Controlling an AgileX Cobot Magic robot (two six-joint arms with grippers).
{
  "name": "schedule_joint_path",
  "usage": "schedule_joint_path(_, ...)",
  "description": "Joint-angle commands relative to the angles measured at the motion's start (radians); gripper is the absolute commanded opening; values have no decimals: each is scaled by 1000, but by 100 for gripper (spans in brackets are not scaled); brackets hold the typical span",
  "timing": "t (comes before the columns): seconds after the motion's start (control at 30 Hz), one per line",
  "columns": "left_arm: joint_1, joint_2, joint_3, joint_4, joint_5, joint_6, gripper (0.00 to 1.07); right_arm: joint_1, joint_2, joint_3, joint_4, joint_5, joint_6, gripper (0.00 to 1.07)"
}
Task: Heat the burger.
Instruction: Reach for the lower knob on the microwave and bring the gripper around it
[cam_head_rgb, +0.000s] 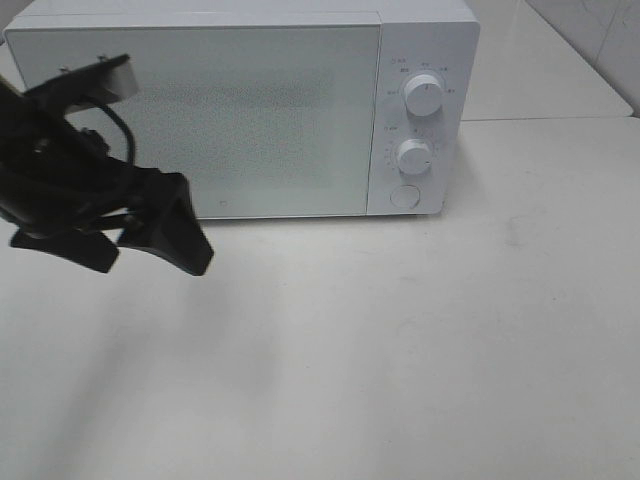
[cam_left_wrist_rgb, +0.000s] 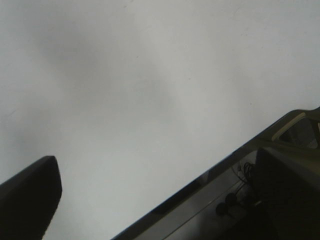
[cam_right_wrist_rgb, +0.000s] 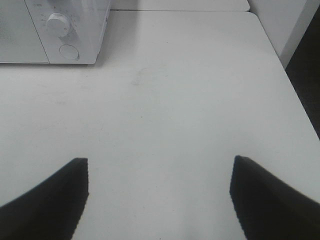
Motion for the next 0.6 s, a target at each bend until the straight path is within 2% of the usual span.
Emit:
schedule_joint_path(0.03, 56, -51, 2, 33, 96, -31, 101, -3, -27, 2, -1, -7, 13, 76)
schedule_joint_path(0.07, 107, -82, 2, 68, 154, -72, 101, -3, -27, 2, -1, -7, 13, 76)
schedule_joint_path(0.1, 107, -82, 2, 68, 154, -72, 101, -3, -27, 2, -1, -7, 13, 76)
schedule_joint_path(0.13, 160, -113, 2, 114, 195, -106, 101, -3, -27, 2, -1, -7, 13, 76)
schedule_joint_path(0.2, 185, -128, 2, 139, 214, -115, 101, -3, -27, 2, -1, -7, 13, 76)
schedule_joint_path(0.23, 228, -158, 2, 183, 246, -134, 101, -3, -27, 2, -1, -7, 13, 76)
schedule_joint_path(0.3, 252, -172, 2, 201, 261, -139, 101, -3, -27, 2, -1, -7, 13, 76)
schedule_joint_path(0.33, 295, -196, 2, 222, 293, -140, 101, -3, -27, 2, -1, -7, 13, 76)
schedule_joint_path(0.37, 295, -196, 2, 222, 293, -140, 101, -3, -27, 2, -1, -7, 13, 76)
schedule_joint_path(0.4, 350, -217, 2, 230, 326, -140, 101, -3, -27, 2, -1, -7, 13, 76)
schedule_joint_path(0.43, 350, -217, 2, 230, 326, -140, 101, -3, -27, 2, -1, -7, 13, 76)
schedule_joint_path(0.47, 399, -239, 4, 230, 361, -142, 101, -3, -27, 2, -1, -7, 13, 76)
schedule_joint_path(0.6, 482, -295, 39, 228, 395, -159, 101, -3, -27, 2, -1, -7, 13, 76)
